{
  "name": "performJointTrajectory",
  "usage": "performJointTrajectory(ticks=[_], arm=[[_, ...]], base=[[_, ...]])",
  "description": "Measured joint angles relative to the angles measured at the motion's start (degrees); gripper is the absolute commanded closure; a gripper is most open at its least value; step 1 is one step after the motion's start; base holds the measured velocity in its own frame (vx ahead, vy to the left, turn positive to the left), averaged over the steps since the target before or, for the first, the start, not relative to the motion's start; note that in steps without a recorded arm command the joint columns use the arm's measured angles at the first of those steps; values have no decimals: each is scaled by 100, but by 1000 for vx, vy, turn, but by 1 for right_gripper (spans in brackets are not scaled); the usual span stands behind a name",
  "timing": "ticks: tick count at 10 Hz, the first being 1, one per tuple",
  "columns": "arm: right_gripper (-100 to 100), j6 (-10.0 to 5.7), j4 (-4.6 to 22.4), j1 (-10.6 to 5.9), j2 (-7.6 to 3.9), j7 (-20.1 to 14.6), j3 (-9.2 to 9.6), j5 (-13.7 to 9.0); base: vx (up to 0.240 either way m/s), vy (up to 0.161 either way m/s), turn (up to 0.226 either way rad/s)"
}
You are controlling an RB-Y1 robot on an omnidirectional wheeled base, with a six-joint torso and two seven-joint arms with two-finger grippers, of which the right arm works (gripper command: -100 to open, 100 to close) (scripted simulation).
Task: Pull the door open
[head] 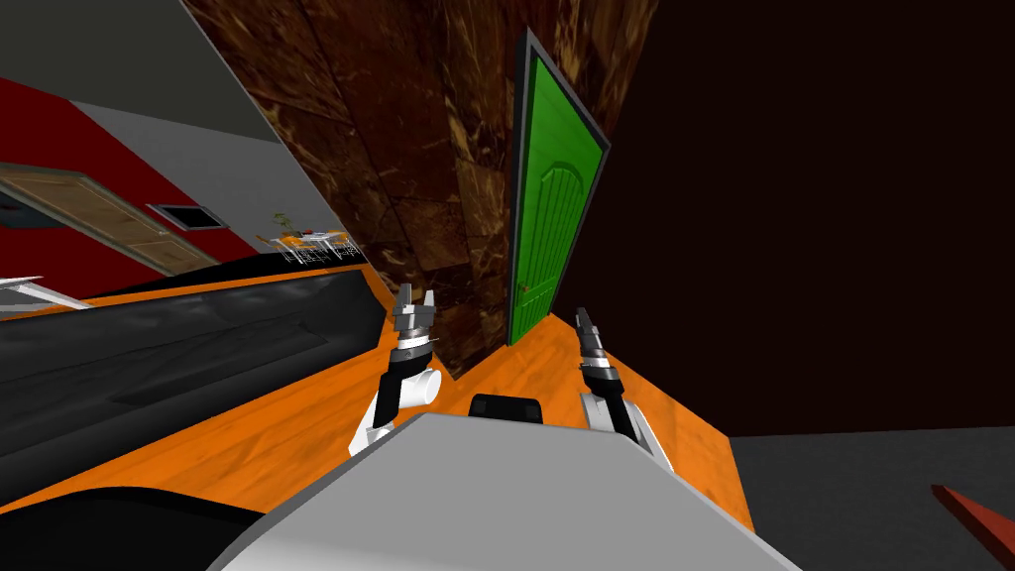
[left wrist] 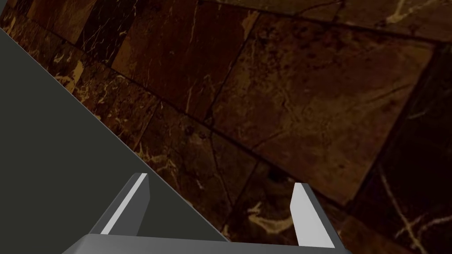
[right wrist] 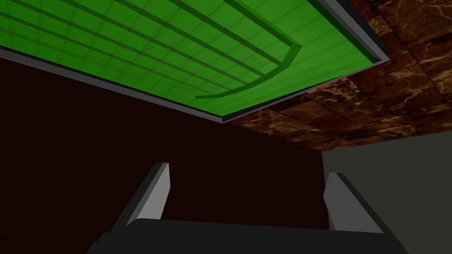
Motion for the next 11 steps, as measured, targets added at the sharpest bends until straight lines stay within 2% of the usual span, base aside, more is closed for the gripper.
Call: performJointTrajectory(ticks=[4, 6, 8, 10, 11], arm=[[-100, -85, 545, -263, -275, 395, -28, 308], [-100, -158, 800, -326, -376, 642, 4, 495], [-100, -217, 1134, -493, -525, 863, -14, 665], [-100, -258, 1398, -596, -627, 1116, 19, 863], [-100, -327, 1598, -671, -684, 1244, 10, 949]], base=[[91, -35, 122], [98, -32, 131], [100, -37, 130], [92, -52, 133], [91, -43, 135]])
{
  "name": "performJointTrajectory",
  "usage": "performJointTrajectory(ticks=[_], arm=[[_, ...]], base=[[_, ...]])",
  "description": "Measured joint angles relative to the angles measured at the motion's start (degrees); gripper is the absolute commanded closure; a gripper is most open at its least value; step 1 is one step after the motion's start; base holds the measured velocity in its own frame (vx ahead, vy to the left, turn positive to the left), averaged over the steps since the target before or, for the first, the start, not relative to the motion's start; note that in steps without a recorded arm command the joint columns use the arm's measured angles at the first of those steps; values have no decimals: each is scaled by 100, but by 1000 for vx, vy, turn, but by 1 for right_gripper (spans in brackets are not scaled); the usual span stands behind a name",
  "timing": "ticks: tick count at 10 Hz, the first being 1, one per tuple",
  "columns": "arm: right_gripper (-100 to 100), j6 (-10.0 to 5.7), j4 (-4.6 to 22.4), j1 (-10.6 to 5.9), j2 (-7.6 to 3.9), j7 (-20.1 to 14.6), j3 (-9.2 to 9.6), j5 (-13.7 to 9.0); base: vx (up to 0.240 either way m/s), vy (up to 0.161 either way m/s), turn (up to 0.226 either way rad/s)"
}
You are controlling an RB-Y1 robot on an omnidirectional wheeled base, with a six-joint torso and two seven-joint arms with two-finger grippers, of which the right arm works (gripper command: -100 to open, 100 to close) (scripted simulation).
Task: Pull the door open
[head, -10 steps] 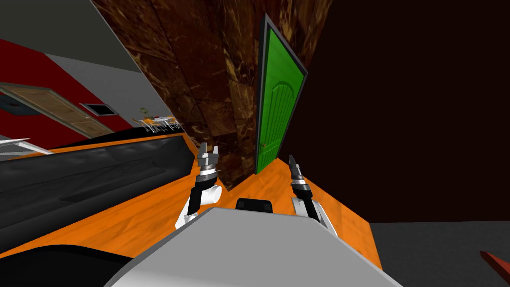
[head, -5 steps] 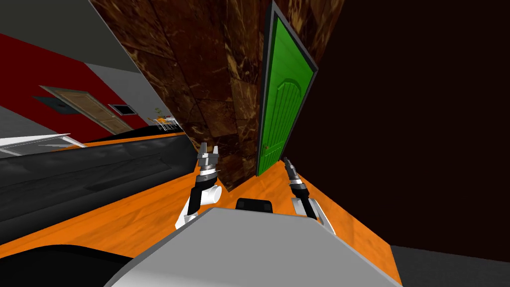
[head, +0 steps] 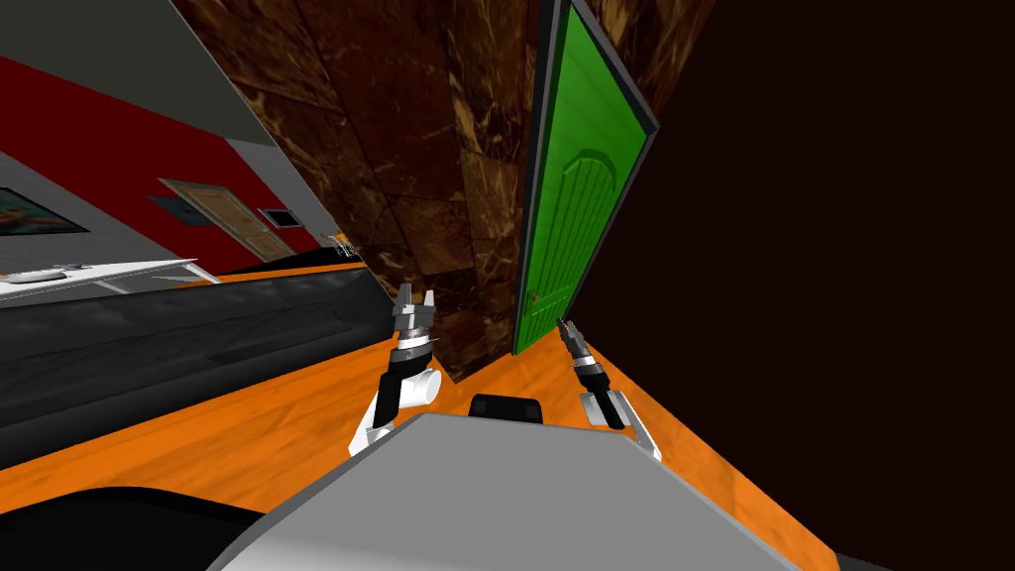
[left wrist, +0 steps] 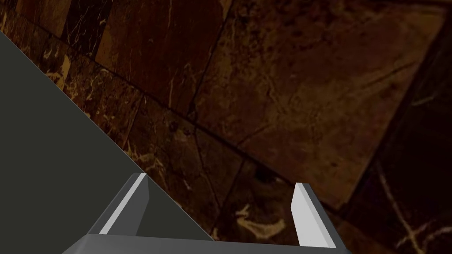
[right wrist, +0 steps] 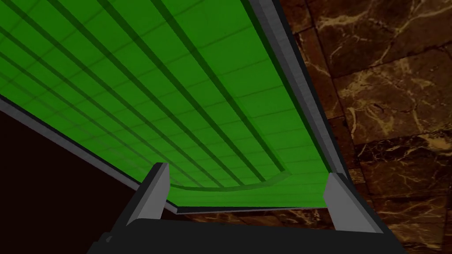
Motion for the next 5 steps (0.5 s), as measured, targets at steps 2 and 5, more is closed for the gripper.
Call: performJointTrajectory(ticks=[2, 5], arm=[[-100, -56, 327, -154, -136, 231, -4, 177], [-100, -121, 734, -328, -308, 572, 19, 447]], base=[[95, -45, 134], [83, -42, 113]])
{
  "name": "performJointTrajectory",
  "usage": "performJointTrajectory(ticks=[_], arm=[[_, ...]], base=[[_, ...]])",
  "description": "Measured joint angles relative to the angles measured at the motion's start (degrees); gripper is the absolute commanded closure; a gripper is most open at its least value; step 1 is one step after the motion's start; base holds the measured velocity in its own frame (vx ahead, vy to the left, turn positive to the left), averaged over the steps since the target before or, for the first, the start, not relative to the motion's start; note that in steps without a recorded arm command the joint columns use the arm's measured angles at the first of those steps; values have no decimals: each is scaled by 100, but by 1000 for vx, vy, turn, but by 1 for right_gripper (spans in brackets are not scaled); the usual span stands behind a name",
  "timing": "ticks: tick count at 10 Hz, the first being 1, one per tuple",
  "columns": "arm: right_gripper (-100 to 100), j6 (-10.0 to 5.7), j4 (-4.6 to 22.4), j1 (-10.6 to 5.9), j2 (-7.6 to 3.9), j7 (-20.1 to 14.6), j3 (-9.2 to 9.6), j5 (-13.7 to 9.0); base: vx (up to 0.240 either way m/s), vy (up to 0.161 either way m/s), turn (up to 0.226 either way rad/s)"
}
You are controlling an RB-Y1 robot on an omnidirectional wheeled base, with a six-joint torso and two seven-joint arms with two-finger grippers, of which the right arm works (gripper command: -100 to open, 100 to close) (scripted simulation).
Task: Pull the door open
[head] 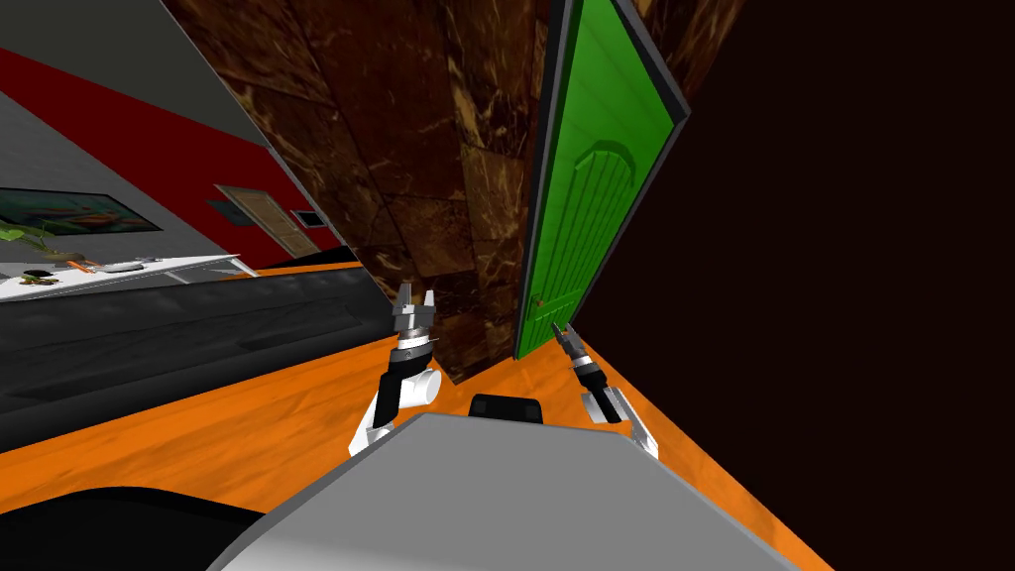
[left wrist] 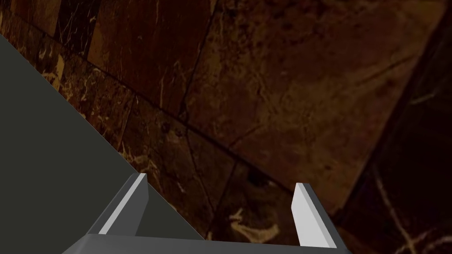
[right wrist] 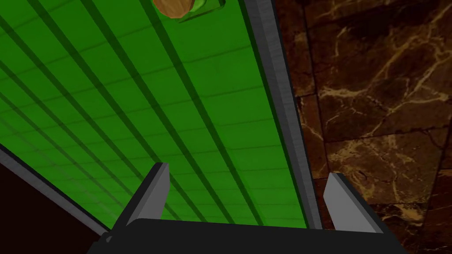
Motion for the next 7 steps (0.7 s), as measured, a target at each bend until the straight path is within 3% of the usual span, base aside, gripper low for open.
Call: performJointTrajectory(ticks=[7], arm=[[-100, -209, 902, -357, -356, 701, 6, 523]], base=[[80, -52, 102]])
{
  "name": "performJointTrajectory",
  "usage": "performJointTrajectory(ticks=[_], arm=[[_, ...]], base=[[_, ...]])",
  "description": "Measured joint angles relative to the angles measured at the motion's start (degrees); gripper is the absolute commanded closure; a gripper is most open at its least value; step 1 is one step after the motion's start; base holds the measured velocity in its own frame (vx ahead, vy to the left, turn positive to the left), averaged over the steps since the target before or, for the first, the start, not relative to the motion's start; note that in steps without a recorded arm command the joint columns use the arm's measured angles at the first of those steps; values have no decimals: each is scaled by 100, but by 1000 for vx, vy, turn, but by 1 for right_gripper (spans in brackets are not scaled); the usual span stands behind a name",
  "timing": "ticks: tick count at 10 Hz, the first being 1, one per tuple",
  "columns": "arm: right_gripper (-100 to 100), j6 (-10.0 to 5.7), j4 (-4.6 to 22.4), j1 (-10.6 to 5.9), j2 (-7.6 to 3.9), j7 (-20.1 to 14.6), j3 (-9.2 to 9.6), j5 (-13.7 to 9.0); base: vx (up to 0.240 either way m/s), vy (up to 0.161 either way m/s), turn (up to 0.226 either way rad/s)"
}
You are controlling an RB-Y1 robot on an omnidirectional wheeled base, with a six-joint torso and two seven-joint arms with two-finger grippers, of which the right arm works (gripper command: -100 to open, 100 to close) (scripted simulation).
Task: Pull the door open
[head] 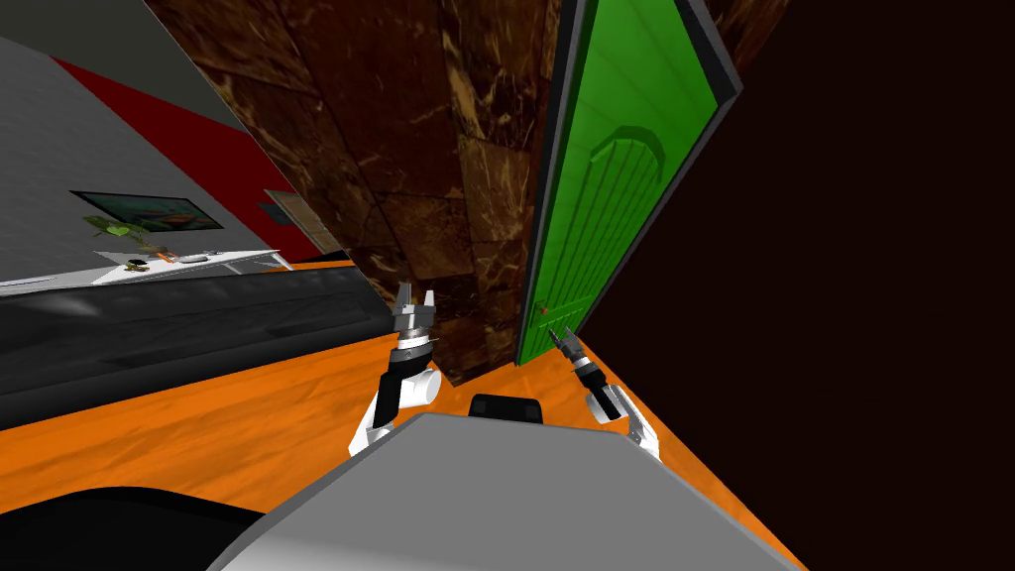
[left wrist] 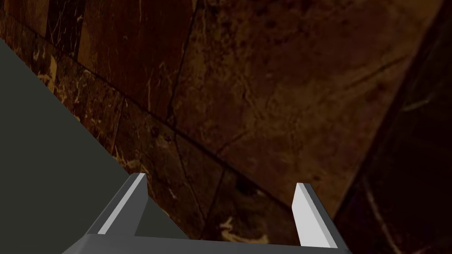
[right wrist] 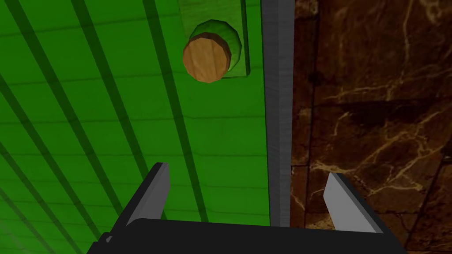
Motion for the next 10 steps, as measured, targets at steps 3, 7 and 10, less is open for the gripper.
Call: performJointTrajectory(ticks=[3, 7, 10], arm=[[-100, -34, 318, -152, -142, 260, 22, 219], [-100, -92, 641, -310, -246, 429, -41, 313], [-100, -201, 963, -439, -246, 497, -235, 229]], base=[[88, -54, 106], [91, 32, 95], [183, 97, 114]])
